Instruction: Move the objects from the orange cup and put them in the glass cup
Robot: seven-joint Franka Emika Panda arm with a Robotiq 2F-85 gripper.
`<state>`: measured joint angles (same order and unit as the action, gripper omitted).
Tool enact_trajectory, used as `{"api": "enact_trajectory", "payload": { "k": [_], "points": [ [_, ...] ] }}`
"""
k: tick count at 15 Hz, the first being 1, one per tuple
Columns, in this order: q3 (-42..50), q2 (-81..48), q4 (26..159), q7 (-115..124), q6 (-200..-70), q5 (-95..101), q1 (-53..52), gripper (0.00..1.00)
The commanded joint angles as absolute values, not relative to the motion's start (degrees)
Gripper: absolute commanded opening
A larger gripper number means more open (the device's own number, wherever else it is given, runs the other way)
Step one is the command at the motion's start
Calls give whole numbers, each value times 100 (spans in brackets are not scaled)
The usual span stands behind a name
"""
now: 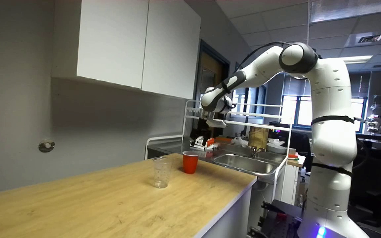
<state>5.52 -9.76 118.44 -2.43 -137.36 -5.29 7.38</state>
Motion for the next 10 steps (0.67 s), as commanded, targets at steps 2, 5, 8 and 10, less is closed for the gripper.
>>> {"api": "enact_trajectory", "payload": {
  "k": [2, 5, 8, 10],
  "points": [
    [514, -1749, 11104, -576, -13288, -874, 900, 100],
    [502, -2118, 10914, -600, -13125, -856, 965, 100],
    [512, -2369, 10786, -549, -13030, -770, 993, 75],
    [511, -2443, 10726, -530, -12954, -753, 1008, 60]
  ]
}}
